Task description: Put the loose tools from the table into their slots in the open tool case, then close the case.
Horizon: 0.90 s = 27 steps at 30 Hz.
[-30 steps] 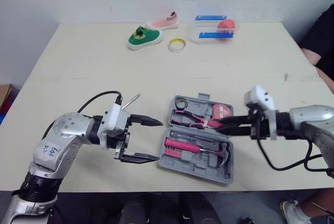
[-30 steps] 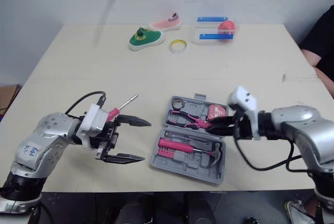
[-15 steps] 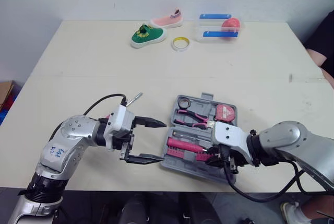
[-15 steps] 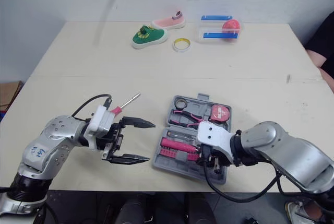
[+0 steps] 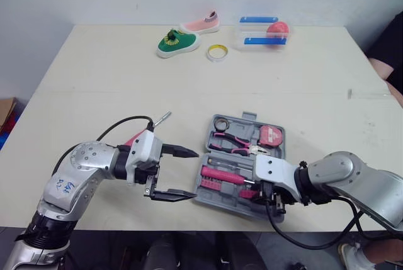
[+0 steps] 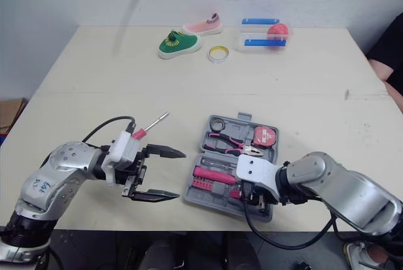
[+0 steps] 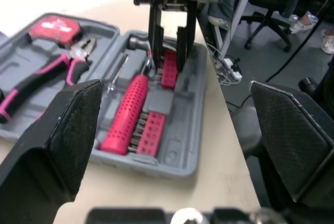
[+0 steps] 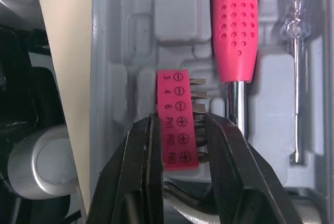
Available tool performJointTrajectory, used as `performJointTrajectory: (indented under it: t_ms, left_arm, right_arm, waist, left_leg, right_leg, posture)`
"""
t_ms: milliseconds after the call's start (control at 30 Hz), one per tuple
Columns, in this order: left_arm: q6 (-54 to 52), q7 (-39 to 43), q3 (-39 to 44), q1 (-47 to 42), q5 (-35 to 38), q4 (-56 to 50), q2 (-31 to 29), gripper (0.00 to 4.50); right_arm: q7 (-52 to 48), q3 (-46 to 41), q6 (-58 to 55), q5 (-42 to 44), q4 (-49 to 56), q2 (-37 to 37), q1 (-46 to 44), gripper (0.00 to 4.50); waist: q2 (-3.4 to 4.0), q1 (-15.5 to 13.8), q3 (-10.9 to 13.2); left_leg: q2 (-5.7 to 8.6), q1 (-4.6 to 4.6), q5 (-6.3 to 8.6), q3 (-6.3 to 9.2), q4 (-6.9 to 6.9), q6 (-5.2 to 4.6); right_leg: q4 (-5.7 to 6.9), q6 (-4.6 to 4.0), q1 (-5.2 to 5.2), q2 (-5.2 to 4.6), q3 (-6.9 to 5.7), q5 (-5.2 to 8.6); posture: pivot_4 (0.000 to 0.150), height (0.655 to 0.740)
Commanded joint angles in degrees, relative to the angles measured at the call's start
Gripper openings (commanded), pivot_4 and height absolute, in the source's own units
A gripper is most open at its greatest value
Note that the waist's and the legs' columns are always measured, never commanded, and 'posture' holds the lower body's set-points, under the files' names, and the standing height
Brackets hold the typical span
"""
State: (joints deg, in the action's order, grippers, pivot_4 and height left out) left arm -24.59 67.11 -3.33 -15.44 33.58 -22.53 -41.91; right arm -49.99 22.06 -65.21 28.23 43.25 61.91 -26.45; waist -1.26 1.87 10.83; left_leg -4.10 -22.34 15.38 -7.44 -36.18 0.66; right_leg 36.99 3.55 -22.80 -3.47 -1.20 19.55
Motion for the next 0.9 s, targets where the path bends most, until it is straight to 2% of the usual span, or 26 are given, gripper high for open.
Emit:
performJointTrajectory:
  t_ms: [33, 433, 600, 900]
  left_arm:
    - [0.98, 0.48, 0.93, 0.52, 0.12, -1.93, -0.86, 4.50]
    - [4.54, 1.56, 0.76, 3.38, -1.30, 0.13, -0.93, 4.50]
    - [5.49, 1.99, 1.13, 4.66, -1.65, 0.45, -1.22, 4.50]
    - [6.70, 2.42, 1.36, 6.07, -2.30, 0.93, -1.58, 4.50]
  right_arm:
    - [0.65, 0.69, -0.79, -0.33, 0.49, -1.37, -0.26, 0.79]
    - [1.56, 0.08, -7.43, 2.97, -0.52, -7.92, -3.19, 0.79]
    - [1.23, -4.00, -12.87, 8.45, -1.53, -12.65, -3.13, 0.79]
    - [3.65, -3.02, -16.27, 9.69, -2.74, -12.38, -3.54, 0.79]
  waist:
    - [-0.03, 0.02, -0.02]
    - [-0.04, 0.19, -0.02]
    - [-0.05, 0.22, -0.02]
    - [-0.05, 0.01, -0.03]
  left_leg:
    - [-0.01, 0.00, 0.00, 0.00, 0.00, 0.01]
    - [-0.03, 0.02, -0.01, -0.01, 0.00, 0.02]
    - [-0.03, 0.02, -0.01, 0.02, -0.01, 0.00]
    - [0.00, 0.01, 0.03, 0.00, -0.01, -0.07]
  right_leg:
    - [0.01, 0.00, 0.00, 0.00, 0.00, 0.00]
    - [0.07, -0.03, 0.00, 0.01, 0.00, 0.01]
    - [0.12, -0.03, 0.00, 0.01, 0.00, 0.01]
    - [0.08, -0.03, 0.00, -0.05, -0.01, 0.01]
  posture:
    - [0.150, 0.7400]
    - [0.150, 0.7400]
    - [0.150, 0.7400]
    - [0.150, 0.7400]
